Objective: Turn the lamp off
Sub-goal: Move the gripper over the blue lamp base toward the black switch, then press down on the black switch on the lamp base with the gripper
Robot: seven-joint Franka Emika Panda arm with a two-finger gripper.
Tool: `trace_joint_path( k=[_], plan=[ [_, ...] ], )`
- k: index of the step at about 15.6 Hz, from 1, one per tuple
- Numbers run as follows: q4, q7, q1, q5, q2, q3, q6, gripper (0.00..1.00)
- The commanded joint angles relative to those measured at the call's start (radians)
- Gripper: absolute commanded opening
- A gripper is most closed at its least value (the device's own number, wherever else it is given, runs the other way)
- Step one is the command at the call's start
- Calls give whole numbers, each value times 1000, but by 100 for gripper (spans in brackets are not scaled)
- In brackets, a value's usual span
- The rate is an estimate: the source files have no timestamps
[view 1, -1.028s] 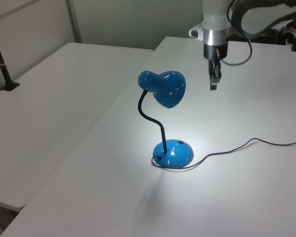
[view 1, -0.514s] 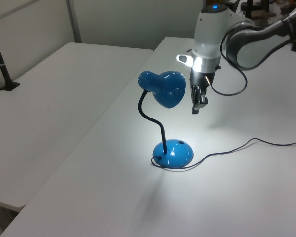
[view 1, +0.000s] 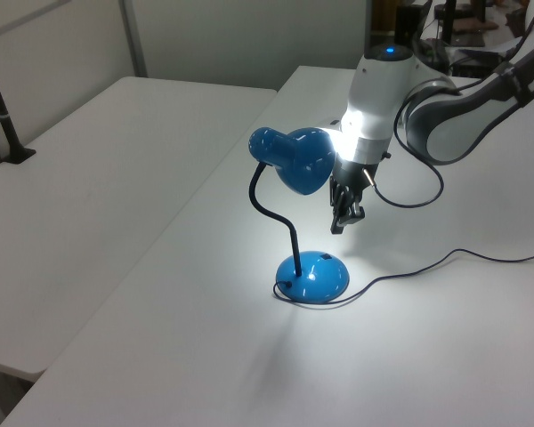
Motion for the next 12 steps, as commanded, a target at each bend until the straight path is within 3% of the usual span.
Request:
trace_joint_path(
  k=[1, 7, 12],
  plan=[
    [-27, -30, 1, 12, 13, 3, 70, 0],
    [-23, -32, -6, 12, 56, 18, 143, 0],
    [-23, -87, -51, 12, 65, 81, 143, 0]
  ],
)
